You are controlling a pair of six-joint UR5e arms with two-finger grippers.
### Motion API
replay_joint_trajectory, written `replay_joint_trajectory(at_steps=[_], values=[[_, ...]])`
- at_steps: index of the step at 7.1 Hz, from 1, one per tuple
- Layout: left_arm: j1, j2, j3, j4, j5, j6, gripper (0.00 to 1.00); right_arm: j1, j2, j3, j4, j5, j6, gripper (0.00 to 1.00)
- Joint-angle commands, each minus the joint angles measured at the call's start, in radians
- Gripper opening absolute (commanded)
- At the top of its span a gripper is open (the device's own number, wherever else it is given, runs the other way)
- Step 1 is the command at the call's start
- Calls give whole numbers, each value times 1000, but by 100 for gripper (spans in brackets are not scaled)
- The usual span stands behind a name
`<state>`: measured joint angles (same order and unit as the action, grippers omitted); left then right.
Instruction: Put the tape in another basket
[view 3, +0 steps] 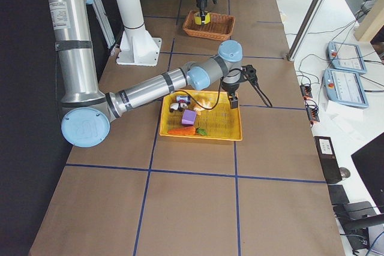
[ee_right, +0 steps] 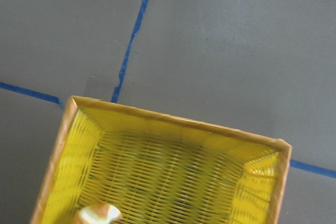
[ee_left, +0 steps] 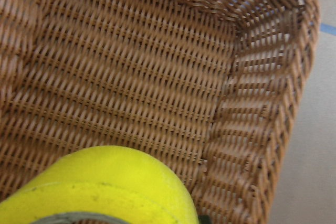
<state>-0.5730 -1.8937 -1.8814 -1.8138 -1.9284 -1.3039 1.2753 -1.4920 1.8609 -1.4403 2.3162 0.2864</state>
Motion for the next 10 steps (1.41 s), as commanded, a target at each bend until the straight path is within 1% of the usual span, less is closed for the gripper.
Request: replay_joint_trajectory(at_steps=[1, 2, 3, 4, 5, 6, 7, 8, 9, 10], values=[[1, -4, 7, 28, 6, 46, 36, 58, -34, -5, -12, 32, -79, 100], [-5, -11, 7, 28, 6, 44, 77, 61, -43, -6, -12, 34, -93, 100], [-10, -15, 5, 30, 6, 44, 100, 68, -47, -9, -12, 34, -107, 100], [-16, -15, 2, 33, 3, 44, 100, 81, -62, -11, -12, 34, -134, 100], [-39, -15, -19, 86, -9, 49, 100, 97, -80, -14, -14, 34, -180, 100], [-94, -13, -51, 147, -67, 69, 100, 120, -95, -26, -23, 34, -238, 100], [-161, -13, -97, 218, -133, 209, 100, 145, -99, -31, -58, 34, -304, 100], [-218, -7, -135, 314, -165, 330, 100, 182, -97, -31, -140, 29, -390, 100], [-279, 19, -168, 359, -182, 432, 100, 231, -96, -48, -213, 29, -492, 100], [-356, 78, -179, 367, -242, 536, 100, 275, -96, -86, -241, 32, -554, 100]])
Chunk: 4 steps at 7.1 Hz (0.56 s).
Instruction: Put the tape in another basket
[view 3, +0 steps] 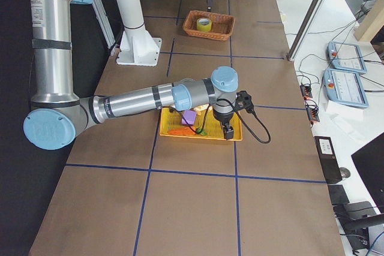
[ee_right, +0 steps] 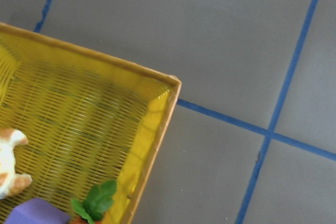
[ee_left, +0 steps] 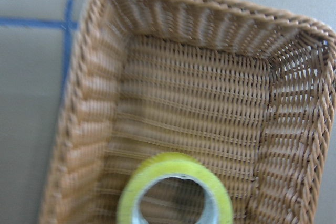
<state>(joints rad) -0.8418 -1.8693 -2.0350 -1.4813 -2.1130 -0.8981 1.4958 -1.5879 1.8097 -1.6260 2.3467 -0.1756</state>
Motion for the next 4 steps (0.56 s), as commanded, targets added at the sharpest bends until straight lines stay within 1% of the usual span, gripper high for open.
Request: replay_joint_trajectory(at_steps=[1, 2, 3, 4], values=[[-202, 134, -25, 32, -135, 280, 100, 108, -13, -76, -49, 14, -91, 100], [-321, 218, -25, 27, -213, 401, 100, 113, -23, -81, -48, 44, -78, 100], [-424, 278, -13, 33, -273, 503, 100, 113, -35, -79, -43, 36, -79, 100], [-497, 326, 34, 33, -278, 577, 100, 113, -87, -88, -41, 31, -82, 100]])
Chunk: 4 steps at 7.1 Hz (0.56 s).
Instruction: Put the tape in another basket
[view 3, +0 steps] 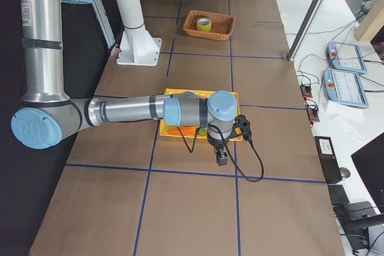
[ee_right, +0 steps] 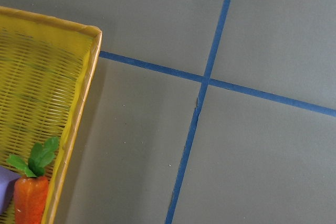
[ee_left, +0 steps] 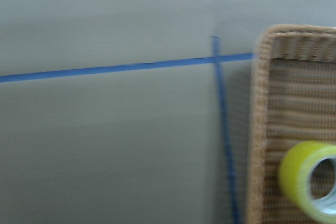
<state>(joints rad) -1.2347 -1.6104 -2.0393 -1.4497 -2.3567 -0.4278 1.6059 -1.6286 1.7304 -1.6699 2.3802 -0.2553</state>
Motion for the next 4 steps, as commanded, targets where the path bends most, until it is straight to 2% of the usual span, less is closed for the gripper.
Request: replay_joint_trajectory(at_steps=[1, 2, 3, 4], values=[[-167, 76, 110, 3, -38, 197, 100, 3, -54, -11, 3, -1, 8, 100], [-257, 86, 217, 2, -58, 366, 100, 3, -68, -14, 3, 5, 16, 100], [-308, 73, 279, 0, -58, 436, 100, 3, -80, -8, 4, 5, 63, 100], [-319, 81, 284, 0, -58, 451, 100, 3, -82, -2, 9, 5, 80, 100]])
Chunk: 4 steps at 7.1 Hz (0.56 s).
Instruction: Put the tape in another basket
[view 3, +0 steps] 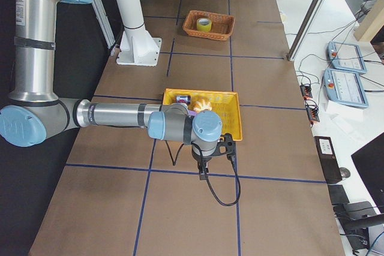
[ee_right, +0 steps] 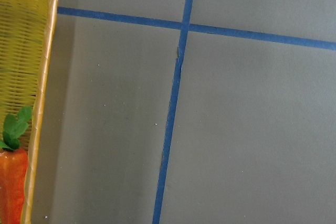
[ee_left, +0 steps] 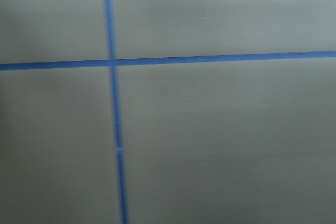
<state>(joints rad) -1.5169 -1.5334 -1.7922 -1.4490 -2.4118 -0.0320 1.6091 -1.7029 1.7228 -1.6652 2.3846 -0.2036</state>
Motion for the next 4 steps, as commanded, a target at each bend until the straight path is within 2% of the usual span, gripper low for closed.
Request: replay_joint_trajectory(at_steps=[1, 2, 3, 4], values=[[-46, 12, 71, -7, -3, 91, 100, 0, -24, -2, 71, 2, 41, 100], [-83, 12, 112, -1, -3, 175, 100, 0, -26, -2, 106, 2, 111, 100], [-91, 12, 122, -1, -3, 181, 100, 0, -24, -2, 117, 4, 139, 100], [-91, 39, 125, -8, -6, 184, 100, 0, -26, -2, 117, 42, 141, 100]])
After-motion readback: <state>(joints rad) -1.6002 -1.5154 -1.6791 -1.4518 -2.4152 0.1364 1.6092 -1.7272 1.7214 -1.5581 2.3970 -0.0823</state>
